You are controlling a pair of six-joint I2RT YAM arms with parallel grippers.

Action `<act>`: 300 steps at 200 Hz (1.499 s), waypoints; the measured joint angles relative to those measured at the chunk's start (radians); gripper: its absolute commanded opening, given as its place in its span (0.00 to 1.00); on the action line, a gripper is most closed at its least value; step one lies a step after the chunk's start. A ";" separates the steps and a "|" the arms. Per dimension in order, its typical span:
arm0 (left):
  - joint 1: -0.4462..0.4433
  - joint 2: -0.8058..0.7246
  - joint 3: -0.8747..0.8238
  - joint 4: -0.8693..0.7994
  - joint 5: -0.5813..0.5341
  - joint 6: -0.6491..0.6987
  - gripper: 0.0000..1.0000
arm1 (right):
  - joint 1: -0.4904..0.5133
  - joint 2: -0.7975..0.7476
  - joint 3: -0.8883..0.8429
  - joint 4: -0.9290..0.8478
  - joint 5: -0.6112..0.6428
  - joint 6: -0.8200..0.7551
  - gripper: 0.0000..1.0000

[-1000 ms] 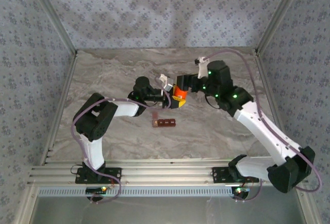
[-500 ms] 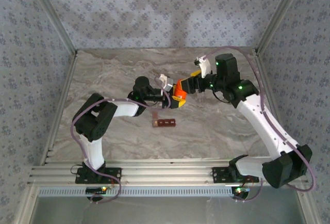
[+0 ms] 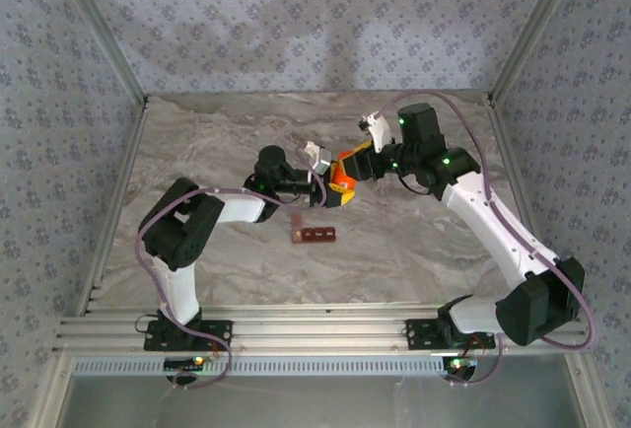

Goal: Sort the pills into containers

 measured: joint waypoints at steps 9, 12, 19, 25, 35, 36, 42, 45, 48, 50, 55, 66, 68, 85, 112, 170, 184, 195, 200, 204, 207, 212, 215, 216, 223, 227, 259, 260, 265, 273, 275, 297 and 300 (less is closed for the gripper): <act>0.000 0.000 0.000 -0.005 -0.003 0.000 0.00 | 0.003 0.000 0.000 0.001 0.006 0.005 0.37; 0.000 0.000 0.000 -0.006 -0.003 0.000 0.00 | 0.004 0.000 0.000 0.000 0.010 0.009 0.36; 0.001 0.000 0.000 -0.010 -0.003 0.000 0.00 | 0.009 -0.001 -0.001 0.003 0.022 0.014 0.34; 0.002 0.000 0.000 -0.010 -0.005 0.000 0.00 | 0.014 -0.004 -0.008 0.014 0.035 0.024 0.34; 0.004 0.000 0.000 -0.013 -0.003 0.000 0.00 | 0.029 -0.014 -0.027 0.037 0.071 0.051 0.33; 0.004 0.000 0.000 -0.014 -0.004 0.000 0.00 | 0.031 -0.016 -0.031 0.043 0.077 0.057 0.33; 0.005 0.000 0.000 -0.019 -0.003 0.000 0.00 | 0.043 -0.028 -0.053 0.069 0.106 0.079 0.33; 0.005 0.000 -0.001 -0.021 -0.004 0.001 0.00 | 0.050 -0.035 -0.064 0.083 0.121 0.091 0.33; 0.005 0.000 -0.001 -0.025 -0.003 0.003 0.00 | 0.058 -0.042 -0.078 0.097 0.139 0.106 0.33; 0.006 0.000 -0.002 -0.028 -0.005 0.003 0.00 | 0.064 -0.048 -0.087 0.107 0.155 0.119 0.33; 0.005 0.000 -0.003 -0.035 -0.003 0.005 0.00 | 0.078 -0.061 -0.109 0.130 0.189 0.145 0.33; 0.005 0.000 -0.009 -0.045 -0.003 0.010 0.00 | 0.115 -0.087 -0.160 0.186 0.274 0.203 0.33; 0.006 0.000 -0.010 -0.047 -0.002 0.012 0.00 | 0.124 -0.092 -0.172 0.199 0.293 0.219 0.33; 0.006 0.000 -0.019 -0.067 -0.002 0.018 0.00 | 0.185 -0.123 -0.245 0.285 0.435 0.314 0.34; 0.009 0.000 -0.023 -0.081 -0.012 0.018 0.00 | 0.232 -0.125 -0.274 0.335 0.560 0.407 0.37; 0.009 0.000 -0.013 -0.036 -0.021 0.016 0.00 | 0.192 -0.084 -0.149 0.197 0.494 0.433 0.70; 0.005 0.000 -0.003 -0.018 -0.018 0.016 0.00 | 0.166 -0.084 -0.105 0.143 0.446 0.426 0.79; 0.002 -0.001 0.001 -0.004 -0.018 0.016 0.00 | 0.142 -0.094 -0.081 0.126 0.401 0.416 0.82; 0.002 -0.001 0.001 0.000 -0.018 0.016 0.00 | 0.129 -0.103 -0.076 0.124 0.373 0.405 0.82; 0.002 -0.001 0.001 0.003 -0.018 0.016 0.00 | 0.115 -0.112 -0.072 0.119 0.347 0.400 0.82; 0.000 -0.001 0.001 0.004 -0.018 0.016 0.00 | 0.106 -0.118 -0.070 0.116 0.330 0.393 0.83; -0.002 -0.001 0.001 0.006 -0.018 0.016 0.00 | 0.089 -0.129 -0.068 0.112 0.304 0.381 0.83; -0.002 -0.001 0.001 0.006 -0.018 0.016 0.00 | 0.078 -0.135 -0.067 0.111 0.288 0.374 0.83; -0.002 -0.001 0.001 0.006 -0.018 0.016 0.00 | 0.075 -0.137 -0.066 0.111 0.284 0.372 0.83; -0.002 -0.001 0.001 0.011 -0.017 0.016 0.00 | 0.049 -0.149 -0.065 0.111 0.243 0.348 0.82; -0.002 -0.001 0.001 0.013 -0.018 0.016 0.00 | 0.034 -0.154 -0.064 0.111 0.222 0.336 0.82; -0.002 -0.001 0.001 0.014 -0.014 0.016 0.00 | -0.048 -0.145 -0.061 0.108 0.095 0.181 0.79; -0.002 -0.001 0.001 0.014 -0.013 0.016 0.00 | -0.048 -0.144 -0.061 0.108 0.094 0.178 0.79; -0.002 -0.001 0.001 0.014 -0.013 0.016 0.00 | -0.051 -0.134 -0.058 0.104 0.080 0.156 0.78; -0.002 -0.001 0.001 0.014 -0.009 0.016 0.00 | -0.051 -0.117 -0.051 0.097 0.060 0.129 0.78; -0.002 -0.001 0.001 0.014 -0.008 0.016 0.00 | -0.051 -0.113 -0.050 0.096 0.056 0.122 0.78; -0.002 -0.001 0.001 0.014 -0.002 0.016 0.00 | -0.045 -0.064 -0.026 0.078 0.011 0.068 0.77; -0.002 -0.001 0.001 0.014 -0.002 0.016 0.00 | -0.043 -0.058 -0.024 0.076 0.005 0.063 0.76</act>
